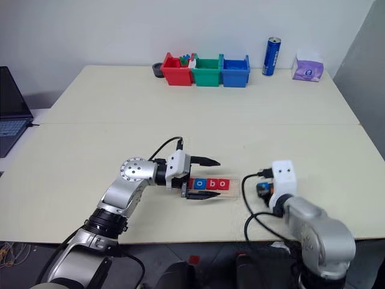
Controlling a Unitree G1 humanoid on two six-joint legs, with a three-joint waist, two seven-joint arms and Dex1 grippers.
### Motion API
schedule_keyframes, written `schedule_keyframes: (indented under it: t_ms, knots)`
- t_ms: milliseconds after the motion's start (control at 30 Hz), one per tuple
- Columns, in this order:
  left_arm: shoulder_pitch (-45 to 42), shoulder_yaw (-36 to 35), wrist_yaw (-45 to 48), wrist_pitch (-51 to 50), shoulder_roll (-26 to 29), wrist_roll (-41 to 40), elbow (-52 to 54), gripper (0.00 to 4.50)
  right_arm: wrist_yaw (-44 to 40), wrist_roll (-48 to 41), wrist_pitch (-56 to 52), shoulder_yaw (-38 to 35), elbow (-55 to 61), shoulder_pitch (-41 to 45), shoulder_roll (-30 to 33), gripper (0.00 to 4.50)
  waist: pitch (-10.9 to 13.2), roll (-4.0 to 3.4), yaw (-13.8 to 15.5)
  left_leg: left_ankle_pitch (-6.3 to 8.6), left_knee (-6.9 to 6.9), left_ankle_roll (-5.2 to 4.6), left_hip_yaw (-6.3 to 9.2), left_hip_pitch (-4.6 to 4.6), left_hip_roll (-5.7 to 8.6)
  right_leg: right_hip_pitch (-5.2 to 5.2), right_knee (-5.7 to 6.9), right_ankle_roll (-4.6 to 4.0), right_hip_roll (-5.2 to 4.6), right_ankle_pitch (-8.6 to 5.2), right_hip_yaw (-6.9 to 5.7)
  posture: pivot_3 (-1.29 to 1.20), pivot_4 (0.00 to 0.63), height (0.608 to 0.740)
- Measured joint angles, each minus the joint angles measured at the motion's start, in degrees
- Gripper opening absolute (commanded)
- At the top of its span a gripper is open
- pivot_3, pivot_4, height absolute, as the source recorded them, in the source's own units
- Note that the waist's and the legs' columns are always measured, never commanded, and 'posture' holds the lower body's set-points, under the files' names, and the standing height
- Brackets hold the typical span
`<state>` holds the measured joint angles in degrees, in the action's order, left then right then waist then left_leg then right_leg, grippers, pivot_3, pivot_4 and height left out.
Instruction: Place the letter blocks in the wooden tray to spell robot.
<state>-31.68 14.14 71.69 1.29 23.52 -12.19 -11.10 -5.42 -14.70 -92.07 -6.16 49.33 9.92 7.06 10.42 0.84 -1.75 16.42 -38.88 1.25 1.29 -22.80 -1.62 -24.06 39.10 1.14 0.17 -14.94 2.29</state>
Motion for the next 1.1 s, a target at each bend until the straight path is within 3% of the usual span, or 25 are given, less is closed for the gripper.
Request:
schedule_keyframes:
  t_ms: [333,633,833,967,1100]
  knots:
    - [1.1,0.1,-0.1,-1.0,0.1,-0.1,1.8,4.50,2.1,0.6,0.0,2.7,-0.4,0.4,-0.4,1.46,0.0,0.00,-0.1,0.00,-0.01,0.00,0.01,0.00,0.00,0.00,-0.02,0.00,0.00,0.00,-0.03,0.00,0.150,0.740]
    - [1.2,0.1,-0.4,-2.1,0.1,-0.1,2.4,4.50,0.5,-0.3,0.0,1.3,0.5,0.8,-0.7,4.49,0.0,0.00,-0.1,0.00,-0.01,0.00,0.01,-0.01,0.00,0.00,-0.03,0.01,0.00,0.00,-0.03,0.00,0.150,0.740]
    - [1.2,0.2,-0.4,-2.0,-0.2,-0.2,2.3,4.50,-4.0,-3.8,0.0,-6.7,1.9,11.4,2.3,4.49,0.0,0.00,-0.1,0.00,-0.01,0.00,0.02,0.00,0.00,0.00,-0.02,0.00,0.03,0.01,-0.06,0.00,0.150,0.740]
    - [1.0,0.3,-0.3,-1.7,-1.4,-0.2,2.0,4.50,-18.9,-11.8,6.7,-10.9,-1.6,19.7,17.1,4.49,0.0,0.01,0.2,0.01,0.02,-0.02,0.01,-0.02,0.03,0.10,-0.19,0.00,0.00,0.00,-0.15,0.00,0.150,0.740]
    - [0.7,0.2,-0.2,-0.9,-1.4,-0.1,1.0,4.50,-40.4,-13.6,30.1,-6.6,-8.9,6.3,31.4,4.49,0.0,0.05,0.7,0.11,0.08,-0.18,-0.02,-0.05,0.05,0.29,-0.45,0.05,-0.05,-0.11,-0.20,0.00,0.150,0.740]
